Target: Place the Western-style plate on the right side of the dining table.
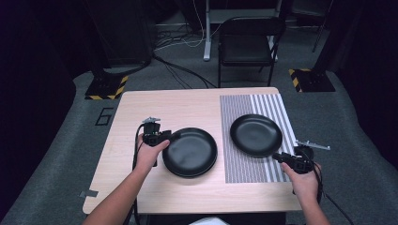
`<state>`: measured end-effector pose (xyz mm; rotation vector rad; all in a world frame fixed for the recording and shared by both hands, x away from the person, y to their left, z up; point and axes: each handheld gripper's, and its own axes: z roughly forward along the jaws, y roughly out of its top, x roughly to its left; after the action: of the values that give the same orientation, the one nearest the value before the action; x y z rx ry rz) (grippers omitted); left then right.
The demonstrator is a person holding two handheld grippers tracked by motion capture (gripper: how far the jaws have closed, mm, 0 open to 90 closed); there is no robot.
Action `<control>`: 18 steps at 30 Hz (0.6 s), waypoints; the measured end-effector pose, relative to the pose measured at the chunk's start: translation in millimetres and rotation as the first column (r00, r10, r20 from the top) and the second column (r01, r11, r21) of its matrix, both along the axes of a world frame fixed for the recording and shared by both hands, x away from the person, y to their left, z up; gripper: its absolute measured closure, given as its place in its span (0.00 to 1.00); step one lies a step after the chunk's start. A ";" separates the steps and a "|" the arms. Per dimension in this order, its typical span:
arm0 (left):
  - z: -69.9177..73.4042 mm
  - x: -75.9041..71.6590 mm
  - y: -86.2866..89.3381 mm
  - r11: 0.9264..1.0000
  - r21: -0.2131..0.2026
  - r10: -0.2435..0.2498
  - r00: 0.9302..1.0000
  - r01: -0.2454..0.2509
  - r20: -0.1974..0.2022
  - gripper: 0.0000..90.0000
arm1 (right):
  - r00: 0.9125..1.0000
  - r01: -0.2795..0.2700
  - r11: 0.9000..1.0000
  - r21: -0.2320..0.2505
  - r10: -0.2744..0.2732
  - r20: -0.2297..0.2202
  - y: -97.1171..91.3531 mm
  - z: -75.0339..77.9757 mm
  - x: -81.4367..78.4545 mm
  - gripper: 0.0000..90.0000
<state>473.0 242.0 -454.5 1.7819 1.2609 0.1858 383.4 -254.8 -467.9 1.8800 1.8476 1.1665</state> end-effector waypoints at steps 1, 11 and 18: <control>-1.9 -2.6 1.2 1.000 0.007 -0.008 1.000 0.008 0.001 0.48 | 1.000 -0.002 1.000 0.009 0.002 -0.003 0.2 -1.9 -0.7 0.60; -21.3 -16.5 16.9 0.994 0.100 -0.046 0.999 0.048 -0.020 0.48 | 0.996 -0.077 0.996 -0.034 0.078 0.036 11.1 -13.3 -5.6 0.59; -29.5 -26.0 31.8 0.989 0.127 -0.071 0.997 0.072 -0.010 0.49 | 0.983 -0.172 0.983 -0.068 0.176 0.054 18.6 -21.0 -5.1 0.58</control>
<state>446.9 273.9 -483.9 1.9348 1.2101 0.2244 378.3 -236.2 -488.9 1.6592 2.0245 1.1888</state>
